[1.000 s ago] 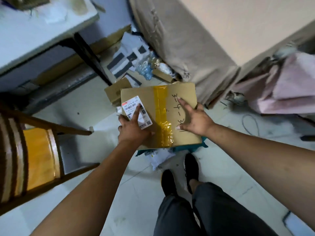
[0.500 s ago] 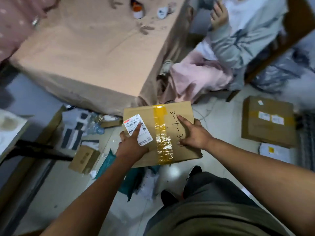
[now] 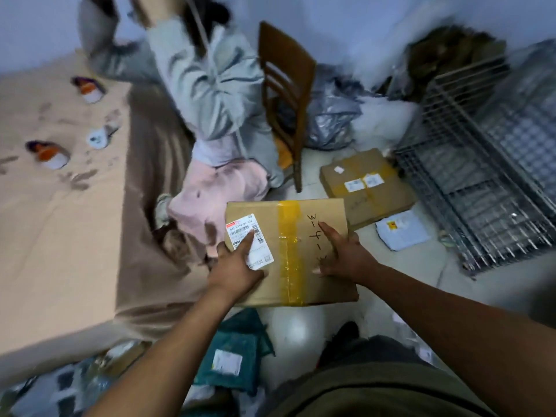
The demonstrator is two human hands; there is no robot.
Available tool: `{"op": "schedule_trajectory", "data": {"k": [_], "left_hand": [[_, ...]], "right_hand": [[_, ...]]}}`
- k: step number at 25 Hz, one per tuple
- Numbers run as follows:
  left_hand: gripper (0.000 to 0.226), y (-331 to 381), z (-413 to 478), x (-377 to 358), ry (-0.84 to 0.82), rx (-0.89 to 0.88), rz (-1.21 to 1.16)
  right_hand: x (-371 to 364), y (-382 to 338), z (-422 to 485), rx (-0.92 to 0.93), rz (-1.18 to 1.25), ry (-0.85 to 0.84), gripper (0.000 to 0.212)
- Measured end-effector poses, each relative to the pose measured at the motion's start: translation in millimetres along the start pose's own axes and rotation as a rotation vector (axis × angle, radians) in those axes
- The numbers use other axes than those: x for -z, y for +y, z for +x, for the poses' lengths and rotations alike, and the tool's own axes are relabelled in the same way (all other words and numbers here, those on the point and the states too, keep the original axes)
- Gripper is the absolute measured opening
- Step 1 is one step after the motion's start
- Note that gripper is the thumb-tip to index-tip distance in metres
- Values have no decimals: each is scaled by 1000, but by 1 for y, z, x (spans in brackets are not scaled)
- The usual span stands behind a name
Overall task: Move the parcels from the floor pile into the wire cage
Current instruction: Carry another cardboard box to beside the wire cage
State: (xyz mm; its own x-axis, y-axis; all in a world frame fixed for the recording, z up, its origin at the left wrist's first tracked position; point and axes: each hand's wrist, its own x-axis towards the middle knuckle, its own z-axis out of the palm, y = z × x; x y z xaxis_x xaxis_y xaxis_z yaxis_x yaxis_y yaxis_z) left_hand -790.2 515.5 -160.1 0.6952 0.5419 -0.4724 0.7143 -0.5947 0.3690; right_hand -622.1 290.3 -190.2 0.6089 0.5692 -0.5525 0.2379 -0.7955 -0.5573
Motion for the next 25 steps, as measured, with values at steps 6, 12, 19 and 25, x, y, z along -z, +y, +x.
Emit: {"op": "schedule_trajectory", "data": {"k": [6,12,19,25], "left_hand": [[102,158,114,-21,-86,-254,167],[100,295,217,-40,-220,-476,311],[98,402,348,-51,-396,-675,418],[106,471,456,-84,-486,-664,443]], "right_hand": [[106,94,22,-162,96,122,123],[167,164,45,-399,339,293,123],[214,195,115,-593,471,427,123],[256,242,201,-632,496,452,120]]}}
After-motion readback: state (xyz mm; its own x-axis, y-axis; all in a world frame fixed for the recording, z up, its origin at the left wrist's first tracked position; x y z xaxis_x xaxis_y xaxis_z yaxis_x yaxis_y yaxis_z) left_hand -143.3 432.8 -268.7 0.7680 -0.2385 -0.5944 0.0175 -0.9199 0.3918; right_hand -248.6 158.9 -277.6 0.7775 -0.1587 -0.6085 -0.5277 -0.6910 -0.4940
